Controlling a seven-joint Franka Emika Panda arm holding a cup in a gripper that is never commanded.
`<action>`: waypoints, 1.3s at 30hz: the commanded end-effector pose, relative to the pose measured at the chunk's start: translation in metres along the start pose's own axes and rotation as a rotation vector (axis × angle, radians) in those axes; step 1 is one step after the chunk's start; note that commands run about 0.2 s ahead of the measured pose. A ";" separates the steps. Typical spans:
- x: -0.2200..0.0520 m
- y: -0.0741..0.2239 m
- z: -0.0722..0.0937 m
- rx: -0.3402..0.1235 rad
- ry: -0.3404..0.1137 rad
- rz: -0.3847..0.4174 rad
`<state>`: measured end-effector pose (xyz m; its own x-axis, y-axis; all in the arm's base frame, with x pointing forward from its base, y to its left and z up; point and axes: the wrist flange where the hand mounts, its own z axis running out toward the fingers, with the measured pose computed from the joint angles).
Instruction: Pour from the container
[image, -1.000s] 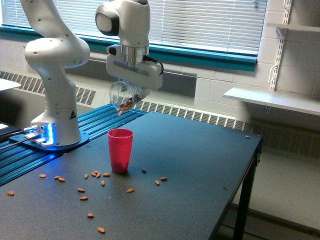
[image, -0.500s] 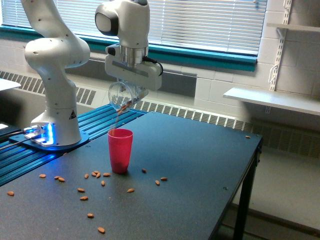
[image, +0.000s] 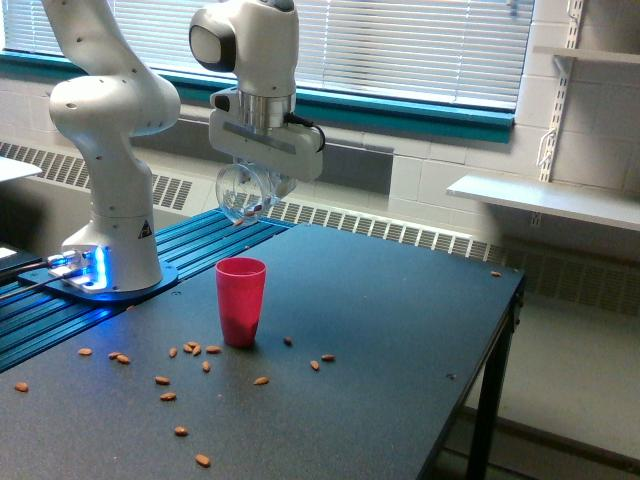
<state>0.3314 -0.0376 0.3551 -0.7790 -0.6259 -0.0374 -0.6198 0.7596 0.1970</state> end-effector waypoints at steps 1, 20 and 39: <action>0.001 -0.001 -0.002 -0.012 -0.005 -0.004; -0.004 0.002 -0.004 -0.034 -0.007 -0.005; -0.008 -0.003 0.001 -0.017 -0.026 -0.022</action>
<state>0.3362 -0.0355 0.3536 -0.7803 -0.6236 -0.0470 -0.6164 0.7542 0.2262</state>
